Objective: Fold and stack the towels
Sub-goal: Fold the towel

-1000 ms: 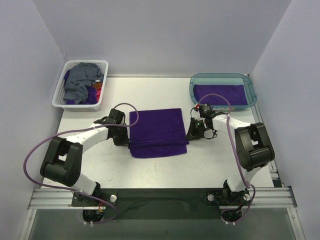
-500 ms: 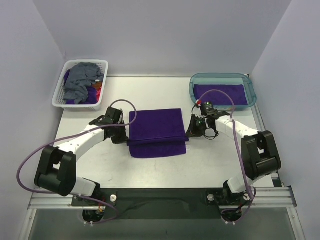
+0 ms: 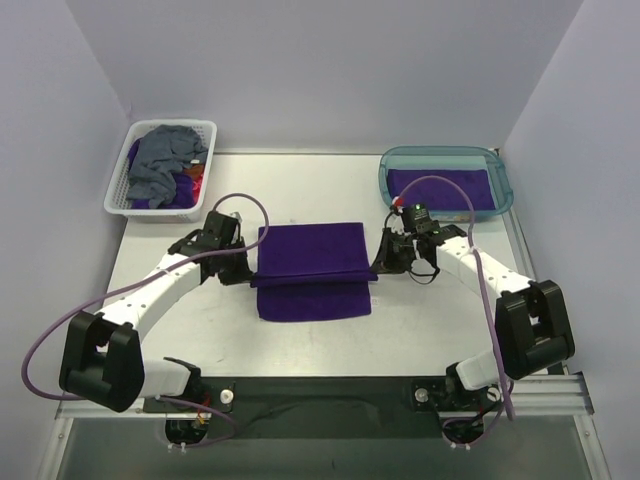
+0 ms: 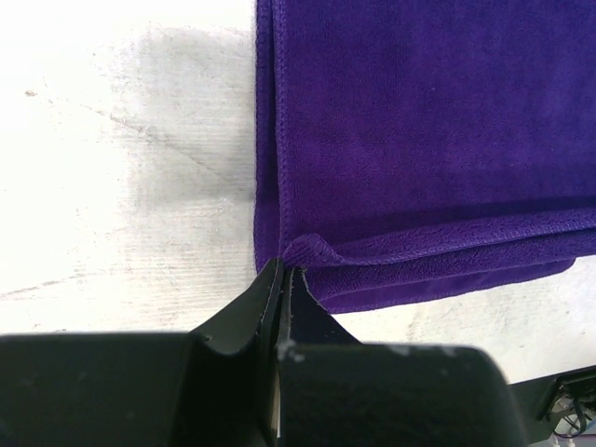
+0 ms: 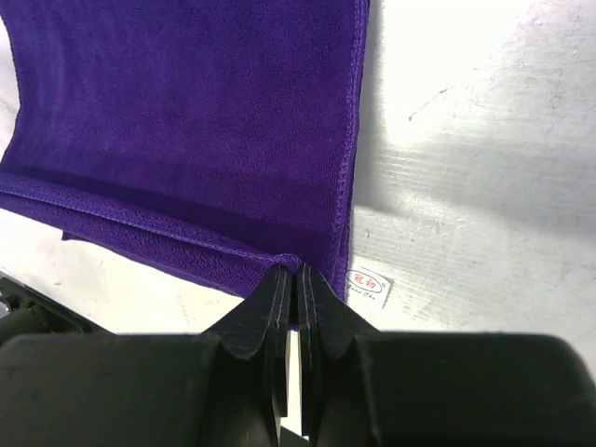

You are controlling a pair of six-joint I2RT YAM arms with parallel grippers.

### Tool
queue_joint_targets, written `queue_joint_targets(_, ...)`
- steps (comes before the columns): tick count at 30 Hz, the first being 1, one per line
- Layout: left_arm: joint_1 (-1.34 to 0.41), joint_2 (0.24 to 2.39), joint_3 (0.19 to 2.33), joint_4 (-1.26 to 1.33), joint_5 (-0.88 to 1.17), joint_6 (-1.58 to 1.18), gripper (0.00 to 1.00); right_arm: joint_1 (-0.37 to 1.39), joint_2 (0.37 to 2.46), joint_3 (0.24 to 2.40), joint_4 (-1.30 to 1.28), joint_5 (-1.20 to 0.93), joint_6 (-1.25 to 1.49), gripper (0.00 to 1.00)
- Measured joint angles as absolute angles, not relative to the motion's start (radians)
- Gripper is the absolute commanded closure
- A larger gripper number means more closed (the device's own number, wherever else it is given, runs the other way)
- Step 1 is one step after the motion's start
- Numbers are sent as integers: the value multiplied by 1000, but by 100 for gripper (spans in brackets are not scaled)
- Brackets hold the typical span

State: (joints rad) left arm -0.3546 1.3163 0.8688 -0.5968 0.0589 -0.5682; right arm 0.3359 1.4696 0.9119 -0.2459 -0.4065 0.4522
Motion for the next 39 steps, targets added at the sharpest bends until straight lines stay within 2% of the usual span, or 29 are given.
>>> queue_joint_targets(18, -358, 1328, 871, -624, 53, -567, 100, 367, 1491, 906, -264, -368, 464, 100)
queue_joint_targets(29, -358, 1242, 934, -680, 33, -561, 100, 381, 1373, 943, -324, -352, 460, 100)
queue_joint_targets(39, -361, 1317, 815, -623, 54, -567, 100, 418, 1463, 902, -300, -324, 460, 100)
